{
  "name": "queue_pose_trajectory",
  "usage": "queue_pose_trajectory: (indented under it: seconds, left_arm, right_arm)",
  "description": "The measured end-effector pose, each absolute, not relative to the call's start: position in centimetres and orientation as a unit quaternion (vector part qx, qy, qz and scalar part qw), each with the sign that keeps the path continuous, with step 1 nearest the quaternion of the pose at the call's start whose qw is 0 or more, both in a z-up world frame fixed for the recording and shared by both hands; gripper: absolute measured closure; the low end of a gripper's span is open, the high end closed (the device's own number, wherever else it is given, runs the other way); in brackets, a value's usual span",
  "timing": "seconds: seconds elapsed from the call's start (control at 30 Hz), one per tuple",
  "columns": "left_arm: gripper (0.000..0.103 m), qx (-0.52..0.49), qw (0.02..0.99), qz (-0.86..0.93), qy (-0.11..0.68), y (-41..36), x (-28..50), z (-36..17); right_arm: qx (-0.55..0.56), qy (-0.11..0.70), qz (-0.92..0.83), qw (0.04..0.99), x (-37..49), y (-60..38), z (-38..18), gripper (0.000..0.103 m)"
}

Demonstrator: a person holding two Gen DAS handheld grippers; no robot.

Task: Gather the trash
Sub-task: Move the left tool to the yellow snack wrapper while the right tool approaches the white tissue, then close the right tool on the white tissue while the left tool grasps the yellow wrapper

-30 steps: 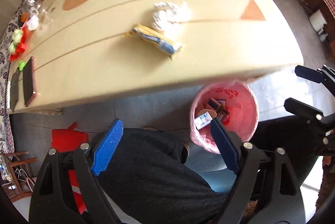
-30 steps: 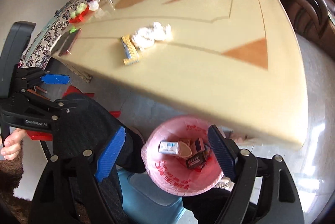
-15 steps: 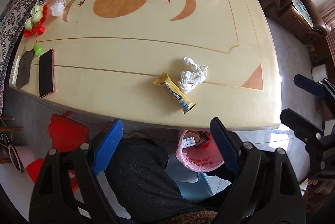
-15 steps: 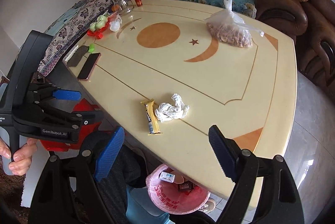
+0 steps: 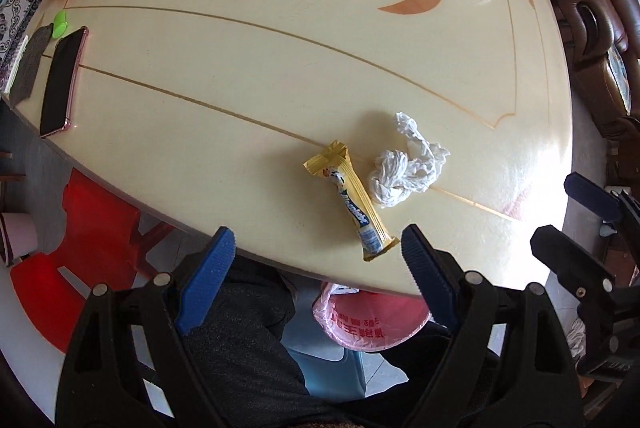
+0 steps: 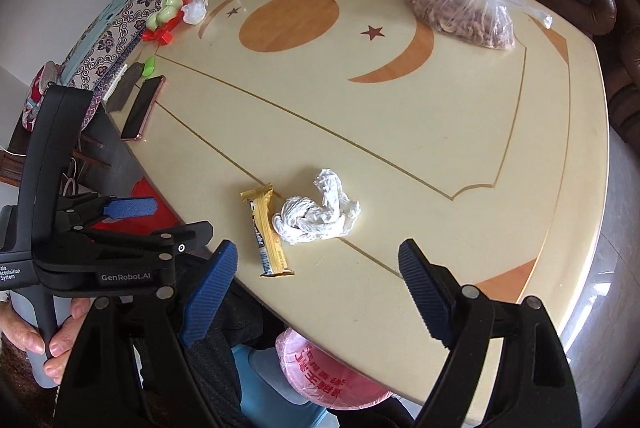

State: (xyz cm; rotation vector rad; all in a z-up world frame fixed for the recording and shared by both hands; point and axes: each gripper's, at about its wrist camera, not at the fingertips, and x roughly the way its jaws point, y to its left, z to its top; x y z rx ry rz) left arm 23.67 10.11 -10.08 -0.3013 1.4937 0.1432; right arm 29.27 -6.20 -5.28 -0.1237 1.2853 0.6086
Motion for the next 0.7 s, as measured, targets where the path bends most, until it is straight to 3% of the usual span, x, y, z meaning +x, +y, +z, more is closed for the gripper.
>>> queue_pose_trajectory:
  seconds: [0.7]
  left_arm:
    - [0.020,-0.190,0.662,0.099,0.718,10.4,28.7,-18.8]
  right_arm:
    - [-0.184,0.602,0.357,0.690,31.6,-1.9,-14.4,0.022]
